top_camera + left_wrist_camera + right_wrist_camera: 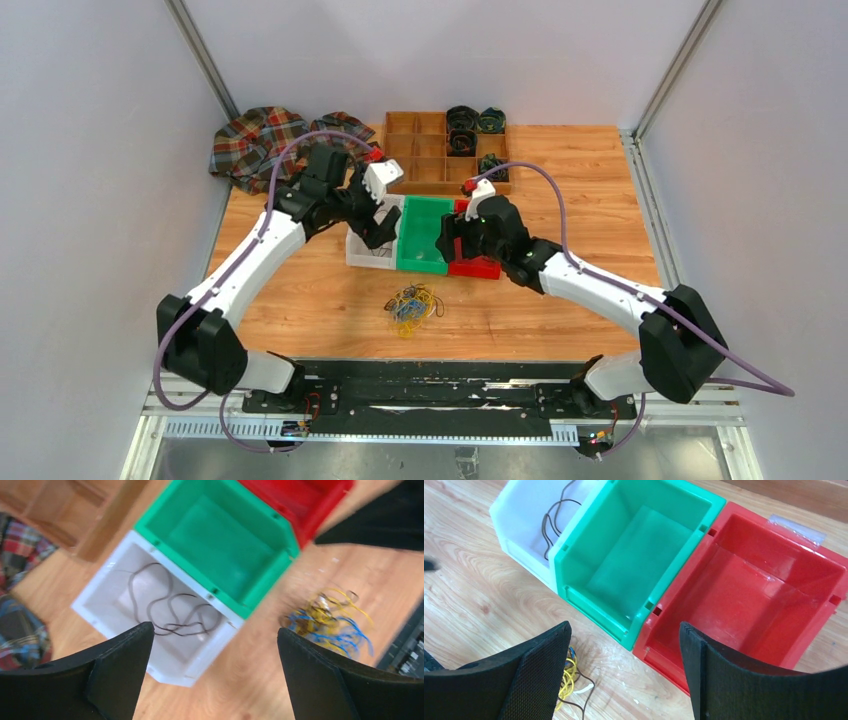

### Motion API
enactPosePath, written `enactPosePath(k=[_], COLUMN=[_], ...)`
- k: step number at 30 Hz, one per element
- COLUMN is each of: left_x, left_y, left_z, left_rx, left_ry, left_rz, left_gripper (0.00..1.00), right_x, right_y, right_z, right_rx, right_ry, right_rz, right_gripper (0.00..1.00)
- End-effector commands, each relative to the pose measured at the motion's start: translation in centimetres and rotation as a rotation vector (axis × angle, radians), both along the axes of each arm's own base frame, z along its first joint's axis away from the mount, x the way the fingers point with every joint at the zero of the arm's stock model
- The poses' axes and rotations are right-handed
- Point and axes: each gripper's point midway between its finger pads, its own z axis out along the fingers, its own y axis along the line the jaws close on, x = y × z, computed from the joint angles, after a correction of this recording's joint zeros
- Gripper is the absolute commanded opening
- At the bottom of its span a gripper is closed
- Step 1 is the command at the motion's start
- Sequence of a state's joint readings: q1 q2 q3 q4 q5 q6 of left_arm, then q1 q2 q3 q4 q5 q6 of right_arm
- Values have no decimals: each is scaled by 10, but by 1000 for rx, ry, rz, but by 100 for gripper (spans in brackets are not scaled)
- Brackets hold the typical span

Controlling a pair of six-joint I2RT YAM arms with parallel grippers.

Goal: Untangle the cables

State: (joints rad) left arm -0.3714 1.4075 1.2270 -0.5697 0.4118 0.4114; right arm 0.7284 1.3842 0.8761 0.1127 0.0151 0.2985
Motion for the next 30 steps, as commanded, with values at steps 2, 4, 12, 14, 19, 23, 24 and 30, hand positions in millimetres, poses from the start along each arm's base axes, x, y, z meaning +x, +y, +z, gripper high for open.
enactPosePath(k=[2,4,12,14,19,23,24,30], left_x=[-80,-97,-127,-128,-127,-124,-122,-116], left_y=[-18,-23,-33,-34,-30,-34,-37,-41], left_z=[-15,-28,-72,-79,-103,-110,-110,-106], left_rx=[-65,-61,-66,-57,15,20,14,2], left_ry=[171,212,358,357,325,327,335,336], left_rz=[-200,-234,-251,-264,-367,-412,-405,-391], left_gripper=[98,98,98,95,87,71,64,24], right_x=[-5,-11,-23,-28,-33,-40,-41,-47], right_y=[-13,-15,-24,-21,-18,-17,-18,-19], right_z=[9,11,8,5,1,0,-1,-1], right_rx=[-51,-57,-111,-123,-90,-58,-55,-39], right_ry=[35,35,25,28,19,16,17,1], right_rz=[-14,-3,-13,-6,-5,6,5,16], right_gripper=[79,79,68,63,65,75,77,74])
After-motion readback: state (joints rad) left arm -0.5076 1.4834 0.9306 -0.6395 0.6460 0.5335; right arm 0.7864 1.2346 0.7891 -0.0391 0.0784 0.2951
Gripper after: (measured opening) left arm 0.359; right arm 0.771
